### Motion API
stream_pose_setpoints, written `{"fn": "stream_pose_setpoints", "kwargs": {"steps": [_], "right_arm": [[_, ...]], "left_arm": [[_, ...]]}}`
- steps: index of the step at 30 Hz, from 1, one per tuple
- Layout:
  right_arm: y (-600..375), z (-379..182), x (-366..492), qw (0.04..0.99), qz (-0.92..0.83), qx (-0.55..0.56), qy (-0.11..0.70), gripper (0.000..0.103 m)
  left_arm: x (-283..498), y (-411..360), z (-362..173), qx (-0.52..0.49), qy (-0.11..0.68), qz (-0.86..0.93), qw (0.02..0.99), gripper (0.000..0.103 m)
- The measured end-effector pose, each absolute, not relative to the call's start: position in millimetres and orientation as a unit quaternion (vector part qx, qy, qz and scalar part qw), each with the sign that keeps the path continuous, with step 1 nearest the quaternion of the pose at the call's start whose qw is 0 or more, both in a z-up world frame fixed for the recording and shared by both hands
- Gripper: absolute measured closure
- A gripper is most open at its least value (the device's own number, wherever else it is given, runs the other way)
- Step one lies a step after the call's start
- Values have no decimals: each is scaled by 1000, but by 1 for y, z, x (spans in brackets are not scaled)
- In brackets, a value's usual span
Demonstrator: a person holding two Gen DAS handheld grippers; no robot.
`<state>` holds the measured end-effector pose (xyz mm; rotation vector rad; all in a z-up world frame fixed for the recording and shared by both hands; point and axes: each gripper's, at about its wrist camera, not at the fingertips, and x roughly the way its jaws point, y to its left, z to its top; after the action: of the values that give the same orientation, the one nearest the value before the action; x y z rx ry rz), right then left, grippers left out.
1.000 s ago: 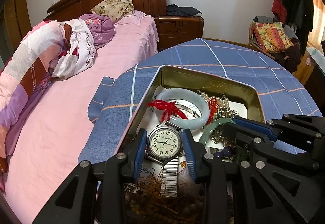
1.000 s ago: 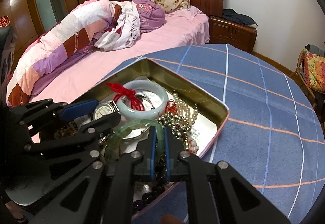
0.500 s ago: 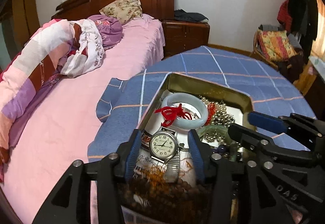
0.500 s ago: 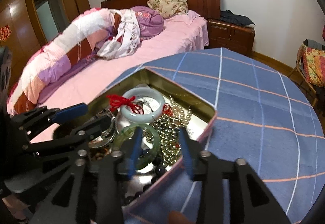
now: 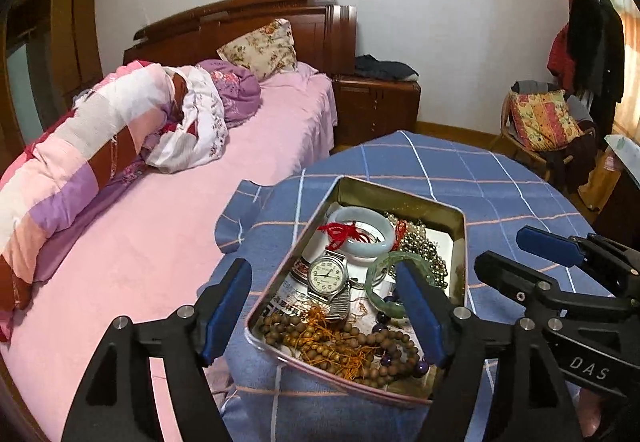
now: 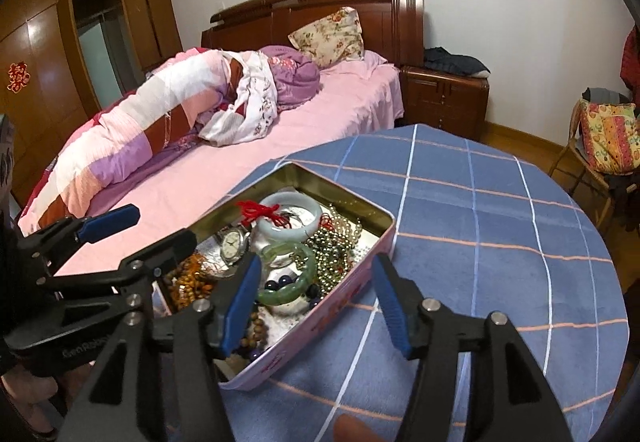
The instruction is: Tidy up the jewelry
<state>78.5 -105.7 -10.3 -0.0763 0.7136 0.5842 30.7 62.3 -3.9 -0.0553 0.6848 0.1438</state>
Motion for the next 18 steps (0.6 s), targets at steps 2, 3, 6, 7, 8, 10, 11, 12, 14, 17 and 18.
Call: {"fn": "stream_pose_setpoints", "kwargs": {"steps": [2, 3, 6, 7, 8, 10, 11, 12, 14, 17, 18], "right_arm": [[-107, -8, 77, 896, 281, -36, 342, 42], [-107, -8, 78, 896, 281, -35, 341, 42], [-107, -6, 77, 897, 282, -33, 339, 42], [-107, -5, 77, 897, 282, -33, 338, 42], [-107, -5, 76, 897, 282, -33, 338, 42], [-106, -6, 76, 897, 283, -34, 339, 42], [-106, -7, 75, 897, 283, -35, 339, 42], [-105, -7, 75, 896, 283, -35, 339, 42], [-106, -8, 74, 896, 284, -35, 340, 42], [-105, -8, 73, 895, 285, -36, 340, 42], [-104, -9, 73, 895, 285, -37, 340, 42]], "left_arm": [[29, 65, -1, -30, 331, 73, 940, 28], [28, 65, 0, -32, 330, 73, 941, 28], [28, 68, 1, -31, 328, 76, 941, 28], [27, 68, 1, -32, 328, 76, 941, 28], [27, 68, 1, -33, 327, 75, 941, 28], [26, 68, 1, -32, 327, 76, 941, 28], [26, 68, 1, -32, 326, 76, 942, 28], [25, 68, 1, -32, 326, 77, 942, 28], [25, 70, 1, -34, 326, 79, 941, 28], [24, 72, 1, -37, 326, 81, 941, 28], [25, 72, 2, -37, 326, 81, 941, 28]]}}
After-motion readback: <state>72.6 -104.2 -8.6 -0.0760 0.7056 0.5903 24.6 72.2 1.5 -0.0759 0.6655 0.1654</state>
